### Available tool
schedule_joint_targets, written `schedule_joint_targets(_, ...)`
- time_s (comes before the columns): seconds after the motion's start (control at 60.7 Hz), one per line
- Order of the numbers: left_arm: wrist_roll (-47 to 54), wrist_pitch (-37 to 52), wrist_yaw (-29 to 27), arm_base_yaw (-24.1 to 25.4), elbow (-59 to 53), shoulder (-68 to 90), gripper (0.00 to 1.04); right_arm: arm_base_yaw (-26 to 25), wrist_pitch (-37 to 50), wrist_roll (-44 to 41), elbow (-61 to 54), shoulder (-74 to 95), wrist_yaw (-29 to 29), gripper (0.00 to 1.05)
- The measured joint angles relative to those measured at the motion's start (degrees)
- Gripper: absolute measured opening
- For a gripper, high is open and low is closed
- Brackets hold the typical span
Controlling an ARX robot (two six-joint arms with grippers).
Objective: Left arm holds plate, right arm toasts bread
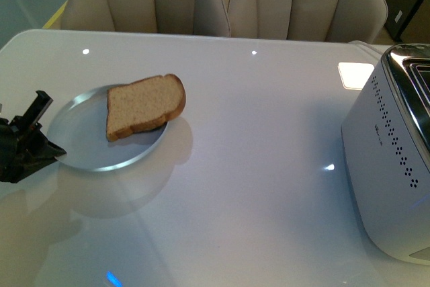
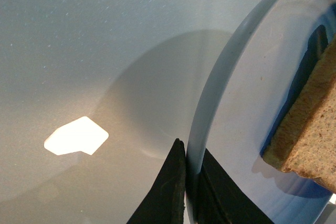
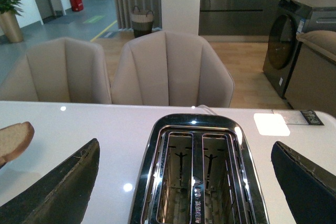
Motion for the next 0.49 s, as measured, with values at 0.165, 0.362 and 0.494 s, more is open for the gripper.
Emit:
schedule_joint_targets(0.165, 0.8, -1.6, 0.1, -1.1, -1.1, -5.5, 0.03, 0.0, 0.0, 0.0, 0.0, 0.0, 0.0, 0.96)
schedule_joint_targets(0.362, 2.4, -6.6, -0.9, -4.2, -1.1, -12.0, 0.03, 0.0, 0.0, 0.0, 0.0, 0.0, 0.0, 0.96)
schedule_joint_targets(0.494, 2.7, -9.3, -1.0, -7.6, -0.3, -16.1, 0.03, 0.0, 0.0, 0.0, 0.0, 0.0, 0.0, 0.96)
